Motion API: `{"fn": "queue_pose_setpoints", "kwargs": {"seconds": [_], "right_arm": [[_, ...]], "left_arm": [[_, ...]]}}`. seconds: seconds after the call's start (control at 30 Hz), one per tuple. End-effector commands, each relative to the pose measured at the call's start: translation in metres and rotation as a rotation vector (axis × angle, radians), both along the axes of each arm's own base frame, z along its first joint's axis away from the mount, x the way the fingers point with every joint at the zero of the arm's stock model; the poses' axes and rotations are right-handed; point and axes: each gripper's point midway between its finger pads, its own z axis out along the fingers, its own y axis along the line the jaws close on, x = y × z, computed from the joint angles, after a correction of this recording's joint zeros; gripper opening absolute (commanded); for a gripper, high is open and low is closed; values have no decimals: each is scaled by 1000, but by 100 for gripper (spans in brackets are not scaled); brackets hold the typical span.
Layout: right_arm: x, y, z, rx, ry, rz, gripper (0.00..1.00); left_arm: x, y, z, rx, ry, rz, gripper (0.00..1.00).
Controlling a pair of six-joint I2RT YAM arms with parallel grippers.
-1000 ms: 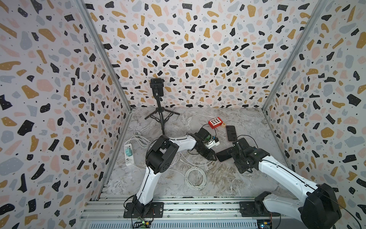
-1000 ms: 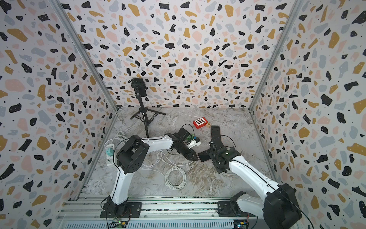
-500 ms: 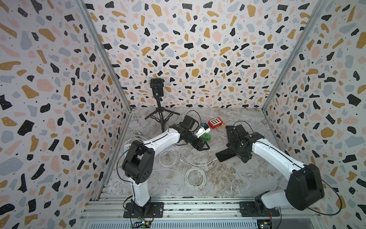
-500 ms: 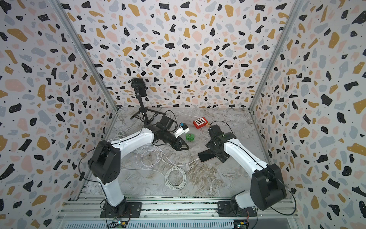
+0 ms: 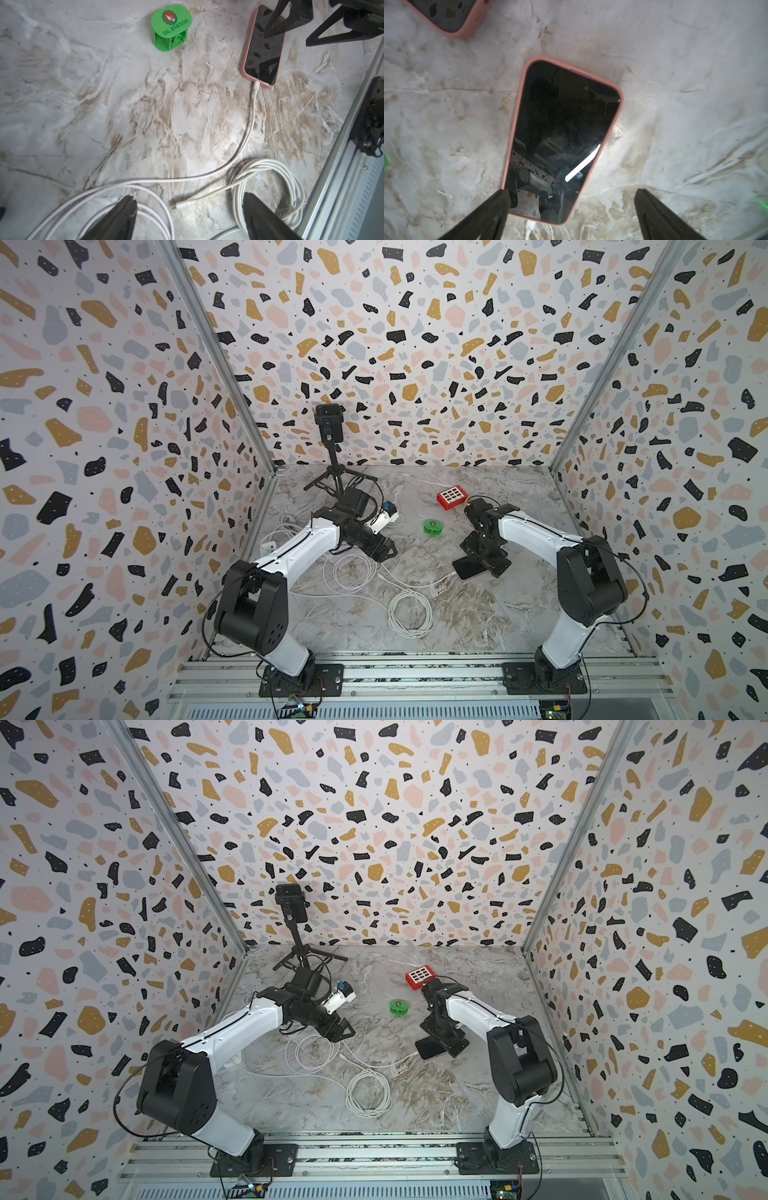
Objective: Plug the charging cable into the phone
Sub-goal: Adjust the phone at the center of the board.
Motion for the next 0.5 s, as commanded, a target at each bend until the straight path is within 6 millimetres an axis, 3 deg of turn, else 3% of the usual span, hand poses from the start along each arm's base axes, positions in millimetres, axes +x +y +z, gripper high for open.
{"fn": "queue_pose_setpoints", "kwargs": {"seconds": [0.0, 0.47], "right_arm": [[12, 15, 4, 71, -33, -65, 100], [7, 10, -42, 43, 48, -177, 100]], "left_arm": [[5, 7, 8, 28, -67, 5, 85], [3, 4, 4, 12, -46, 6, 86]]}}
